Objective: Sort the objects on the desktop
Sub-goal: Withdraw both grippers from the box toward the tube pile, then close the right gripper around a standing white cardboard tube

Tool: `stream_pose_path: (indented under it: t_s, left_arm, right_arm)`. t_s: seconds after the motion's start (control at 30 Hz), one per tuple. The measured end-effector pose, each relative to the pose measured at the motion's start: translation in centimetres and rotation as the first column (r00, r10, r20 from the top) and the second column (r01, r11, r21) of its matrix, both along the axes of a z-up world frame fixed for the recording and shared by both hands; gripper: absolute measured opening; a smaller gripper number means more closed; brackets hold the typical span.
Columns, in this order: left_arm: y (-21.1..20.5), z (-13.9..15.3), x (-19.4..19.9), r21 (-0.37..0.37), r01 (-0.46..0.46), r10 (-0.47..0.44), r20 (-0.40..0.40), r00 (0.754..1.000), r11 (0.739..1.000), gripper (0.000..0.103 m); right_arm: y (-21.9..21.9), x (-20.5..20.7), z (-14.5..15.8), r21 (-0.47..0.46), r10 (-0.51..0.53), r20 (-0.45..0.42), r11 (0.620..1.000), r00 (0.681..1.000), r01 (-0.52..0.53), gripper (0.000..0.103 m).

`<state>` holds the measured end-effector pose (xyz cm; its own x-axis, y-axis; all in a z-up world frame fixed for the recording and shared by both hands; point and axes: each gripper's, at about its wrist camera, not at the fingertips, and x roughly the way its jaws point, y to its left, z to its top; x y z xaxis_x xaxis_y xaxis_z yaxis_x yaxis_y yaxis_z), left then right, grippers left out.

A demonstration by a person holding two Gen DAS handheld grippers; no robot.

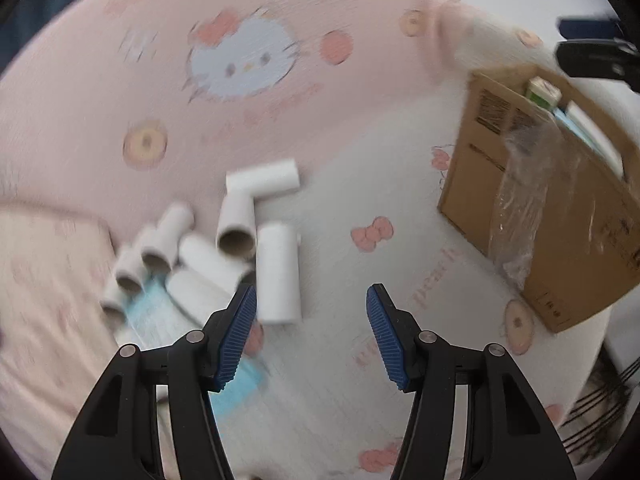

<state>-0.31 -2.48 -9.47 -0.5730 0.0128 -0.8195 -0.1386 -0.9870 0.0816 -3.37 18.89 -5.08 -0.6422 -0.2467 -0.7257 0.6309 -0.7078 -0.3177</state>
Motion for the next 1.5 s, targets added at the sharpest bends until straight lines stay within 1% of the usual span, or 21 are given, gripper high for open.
stream_pose_path:
  t_s: [0.07, 0.13, 0.17, 0.23, 0.3, 0.37, 0.43, 0.53, 0.6, 0.7, 0.83, 0.97, 1.07, 1.13, 1.2, 1.3, 1.37, 1.4, 1.43, 1.47, 1.5]
  left_arm:
    - [-1.1, -0.9, 0.4, 0.048, -0.019, 0.017, 0.039, 0.999, 0.999, 0.062]
    - [-1.7, -2.3, 0.7, 0.034, -0.043, 0.040, 0.083, 0.996, 0.999, 0.061]
    - [-2.0, -2.9, 1.2, 0.027, -0.055, 0.052, 0.102, 0.993, 0.998, 0.062]
    - [-2.7, -3.8, 1.9, 0.052, -0.070, 0.062, 0.141, 0.988, 0.996, 0.061]
    - [-3.5, -4.3, 2.6, 0.092, -0.100, 0.084, 0.159, 0.984, 0.991, 0.061]
    - [-4.2, -4.5, 2.9, 0.121, -0.129, 0.108, 0.169, 0.980, 0.984, 0.061]
    - [-4.9, -4.5, 2.7, 0.138, -0.158, 0.133, 0.173, 0.976, 0.978, 0.061]
    - [-6.0, -4.3, 1.8, 0.174, -0.194, 0.163, 0.178, 0.970, 0.965, 0.061]
    - [-6.6, -4.0, 1.3, 0.196, -0.212, 0.182, 0.161, 0.970, 0.957, 0.061]
    - [-6.9, -4.0, 0.4, 0.199, -0.211, 0.186, 0.139, 0.973, 0.957, 0.061]
    - [-6.9, -4.5, -1.3, 0.183, -0.193, 0.169, 0.140, 0.976, 0.964, 0.061]
    - [-7.2, -5.2, -3.0, 0.212, -0.170, 0.138, 0.156, 0.978, 0.962, 0.061]
    - [-7.6, -5.5, -4.1, 0.215, -0.170, 0.137, 0.162, 0.977, 0.962, 0.061]
    - [-7.7, -5.8, -5.0, 0.222, -0.179, 0.141, 0.174, 0.975, 0.959, 0.061]
    - [-7.6, -6.0, -5.8, 0.246, -0.170, 0.127, 0.181, 0.975, 0.954, 0.061]
    - [-7.1, -6.7, -6.7, 0.241, -0.141, 0.097, 0.186, 0.978, 0.960, 0.061]
    - [-6.8, -7.3, -7.2, 0.209, -0.128, 0.086, 0.199, 0.976, 0.969, 0.060]
    - [-6.7, -7.5, -7.5, 0.203, -0.125, 0.083, 0.201, 0.976, 0.971, 0.060]
    - [-6.7, -7.5, -7.6, 0.213, -0.121, 0.078, 0.203, 0.976, 0.969, 0.057]
    - [-6.7, -7.7, -7.9, 0.244, -0.117, 0.066, 0.206, 0.976, 0.963, 0.054]
    - [-6.7, -7.8, -8.0, 0.253, -0.119, 0.066, 0.209, 0.976, 0.960, 0.052]
  right_arm:
    - [0.3, 1.1, 0.2, -0.136, 0.033, 0.020, 0.990, 0.999, -0.030, 0.072]
    - [0.2, 2.5, -0.3, -0.263, 0.101, 0.039, 0.961, 0.994, -0.087, 0.074]
    - [0.1, 3.2, -0.6, -0.308, 0.123, 0.038, 0.945, 0.992, -0.105, 0.075]
    - [-0.5, 4.3, -1.9, -0.372, 0.152, 0.050, 0.920, 0.987, -0.122, 0.078]
    - [-1.4, 5.0, -3.6, -0.356, 0.167, 0.052, 0.924, 0.985, -0.138, 0.078]
    - [-2.6, 6.0, -5.3, -0.290, 0.167, -0.007, 0.943, 0.986, -0.162, 0.078]
    - [-3.6, 6.6, -6.9, -0.267, 0.172, -0.030, 0.948, 0.985, -0.174, 0.078]
    - [-4.6, 6.9, -9.2, -0.267, 0.162, -0.006, 0.951, 0.987, -0.158, 0.078]
    - [-5.1, 6.8, -10.3, -0.292, 0.150, -0.004, 0.945, 0.989, -0.145, 0.078]
    - [-5.6, 6.6, -11.8, -0.328, 0.115, -0.015, 0.938, 0.993, -0.114, 0.078]
    - [-6.5, 4.9, -14.7, -0.368, 0.076, 0.071, 0.929, 0.995, -0.044, 0.079]
    - [-7.0, 2.7, -17.2, -0.351, 0.025, 0.174, 0.936, 0.984, 0.038, 0.078]
    - [-7.5, 0.9, -18.7, -0.329, 0.031, 0.228, 0.943, 0.973, 0.047, 0.079]
    - [-7.5, -0.1, -19.4, -0.312, -0.006, 0.235, 0.947, 0.972, 0.081, 0.079]
    - [-7.4, -1.0, -19.8, -0.320, -0.016, 0.266, 0.942, 0.964, 0.104, 0.079]
    - [-7.5, -1.7, -20.1, -0.321, -0.010, 0.288, 0.941, 0.958, 0.107, 0.079]
    - [-7.5, -1.5, -19.7, -0.332, 0.008, 0.264, 0.940, 0.965, 0.083, 0.079]
    - [-7.3, -1.2, -19.5, -0.356, 0.020, 0.238, 0.932, 0.971, 0.068, 0.079]
    - [-7.2, -1.0, -19.2, -0.377, 0.035, 0.212, 0.925, 0.977, 0.049, 0.079]
    - [-7.3, -0.8, -19.1, -0.383, 0.043, 0.193, 0.923, 0.980, 0.035, 0.079]
    - [-7.5, -0.7, -19.1, -0.385, 0.048, 0.185, 0.922, 0.981, 0.028, 0.079]
